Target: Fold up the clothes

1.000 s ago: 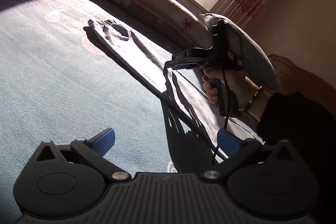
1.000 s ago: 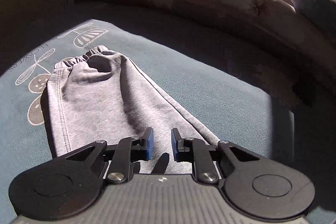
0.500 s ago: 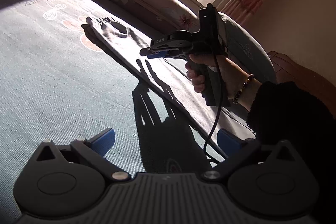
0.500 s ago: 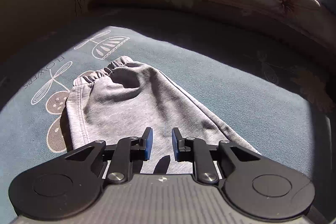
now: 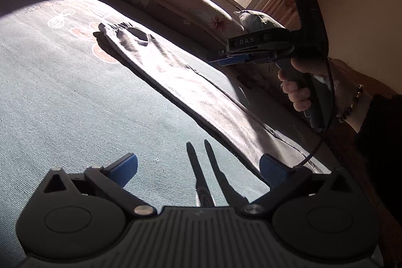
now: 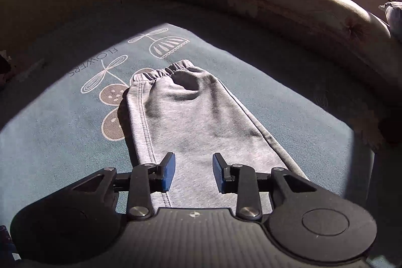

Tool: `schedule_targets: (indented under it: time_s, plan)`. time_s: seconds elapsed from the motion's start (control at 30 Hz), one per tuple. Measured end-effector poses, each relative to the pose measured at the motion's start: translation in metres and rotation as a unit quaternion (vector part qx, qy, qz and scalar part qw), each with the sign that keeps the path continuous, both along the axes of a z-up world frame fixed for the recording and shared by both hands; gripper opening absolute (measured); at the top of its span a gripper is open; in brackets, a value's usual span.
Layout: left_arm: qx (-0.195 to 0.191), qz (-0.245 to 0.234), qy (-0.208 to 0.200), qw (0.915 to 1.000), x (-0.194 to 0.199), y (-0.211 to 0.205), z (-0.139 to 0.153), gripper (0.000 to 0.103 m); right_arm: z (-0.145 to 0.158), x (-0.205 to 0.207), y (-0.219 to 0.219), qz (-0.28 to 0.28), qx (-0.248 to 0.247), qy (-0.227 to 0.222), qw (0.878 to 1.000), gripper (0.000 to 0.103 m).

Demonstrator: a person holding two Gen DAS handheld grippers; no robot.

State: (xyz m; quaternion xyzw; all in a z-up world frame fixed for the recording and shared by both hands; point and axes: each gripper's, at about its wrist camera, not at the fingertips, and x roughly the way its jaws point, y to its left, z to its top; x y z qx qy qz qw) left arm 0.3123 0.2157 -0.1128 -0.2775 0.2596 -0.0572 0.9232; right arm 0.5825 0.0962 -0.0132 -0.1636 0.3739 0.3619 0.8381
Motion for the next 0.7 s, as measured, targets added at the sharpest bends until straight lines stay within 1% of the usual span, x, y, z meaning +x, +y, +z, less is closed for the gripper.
schedule_targets:
  time_s: [0.07, 0.13, 0.17, 0.23, 0.3, 0.4, 0.5, 0.67, 0.7]
  plan:
    - [0.006, 0.0, -0.003, 1.0, -0.003, -0.002, 0.002, 0.102, 0.018, -0.011, -0.019, -0.017, -0.005, -0.015, 1.0, 0.038]
    - [0.007, 0.003, -0.003, 1.0, -0.005, -0.003, 0.003, 0.102, 0.037, -0.023, -0.04, -0.035, -0.009, -0.03, 0.999, 0.045]
    - [0.008, 0.004, -0.003, 1.0, -0.005, -0.003, 0.003, 0.102, 0.046, -0.029, -0.05, -0.045, -0.009, -0.037, 0.998, 0.046]
    - [0.009, 0.004, -0.001, 0.9999, -0.005, -0.003, 0.004, 0.102, 0.055, -0.038, -0.066, -0.066, -0.009, -0.041, 0.997, 0.046]
    - [0.019, 0.004, 0.005, 0.9998, -0.004, -0.006, 0.004, 0.102, 0.058, -0.047, -0.08, -0.085, -0.015, -0.043, 0.995, 0.046]
    - [0.044, 0.006, 0.014, 0.9989, -0.003, -0.01, 0.005, 0.102, 0.065, -0.065, -0.1, -0.103, -0.021, -0.042, 0.994, 0.046]
    - [0.063, 0.009, 0.025, 0.9977, -0.001, -0.015, 0.005, 0.102, 0.083, -0.088, -0.116, -0.114, -0.027, -0.054, 0.992, 0.046]
    - [0.077, -0.002, 0.042, 0.9961, 0.002, -0.025, 0.005, 0.102, 0.131, -0.143, -0.145, -0.142, -0.03, -0.109, 0.983, 0.047]
    - [0.077, -0.006, 0.041, 0.9961, 0.002, -0.028, 0.006, 0.102, 0.142, -0.156, -0.151, -0.148, -0.03, -0.121, 0.981, 0.048]
